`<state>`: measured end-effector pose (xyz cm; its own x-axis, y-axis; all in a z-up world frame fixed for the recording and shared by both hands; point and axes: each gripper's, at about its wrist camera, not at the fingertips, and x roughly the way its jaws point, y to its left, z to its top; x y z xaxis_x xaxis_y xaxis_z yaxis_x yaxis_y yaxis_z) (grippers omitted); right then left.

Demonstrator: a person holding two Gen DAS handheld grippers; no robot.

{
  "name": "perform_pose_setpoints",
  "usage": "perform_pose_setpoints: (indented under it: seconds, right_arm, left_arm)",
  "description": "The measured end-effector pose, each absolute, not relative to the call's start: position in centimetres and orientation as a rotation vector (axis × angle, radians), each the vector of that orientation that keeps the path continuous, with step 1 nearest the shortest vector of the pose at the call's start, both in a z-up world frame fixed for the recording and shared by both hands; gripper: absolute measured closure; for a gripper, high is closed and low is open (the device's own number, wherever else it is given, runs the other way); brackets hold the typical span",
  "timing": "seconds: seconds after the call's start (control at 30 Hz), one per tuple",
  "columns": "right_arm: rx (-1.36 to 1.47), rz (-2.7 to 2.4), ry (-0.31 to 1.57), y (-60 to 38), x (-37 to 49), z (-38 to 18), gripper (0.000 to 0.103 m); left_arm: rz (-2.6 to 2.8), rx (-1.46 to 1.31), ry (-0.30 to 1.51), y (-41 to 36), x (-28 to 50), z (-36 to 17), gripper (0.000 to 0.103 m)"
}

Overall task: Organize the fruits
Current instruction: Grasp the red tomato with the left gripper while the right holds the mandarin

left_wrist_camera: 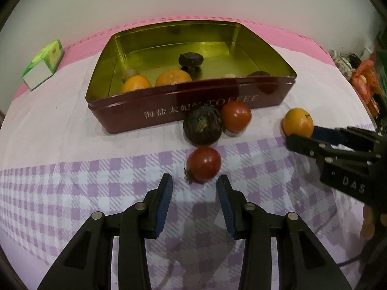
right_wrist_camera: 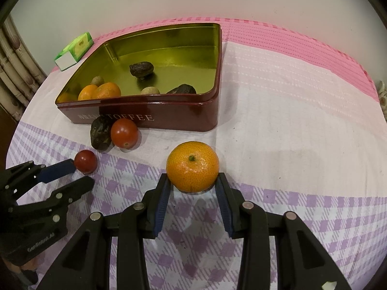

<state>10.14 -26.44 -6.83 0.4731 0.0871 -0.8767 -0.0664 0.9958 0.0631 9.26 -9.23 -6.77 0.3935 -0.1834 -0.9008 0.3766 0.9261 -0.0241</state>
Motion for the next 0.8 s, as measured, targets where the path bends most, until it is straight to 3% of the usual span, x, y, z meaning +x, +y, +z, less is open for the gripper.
perform_pose_setpoints:
  seconds: [0.5, 0.8]
  right_arm:
    - [0.014, 0.094, 1.072, -26.4, 10.1, -6.8, 0.067]
    - [0.007, 0.083, 1.069, -26.2, 10.1, -6.9, 0.066]
  left_arm:
    - [-0.319, 0.196, 1.087, -10.4, 10.7, -7.0, 0.064]
    - [-0.323, 0.187, 1.076, -10.0, 10.7, -7.0, 0.072]
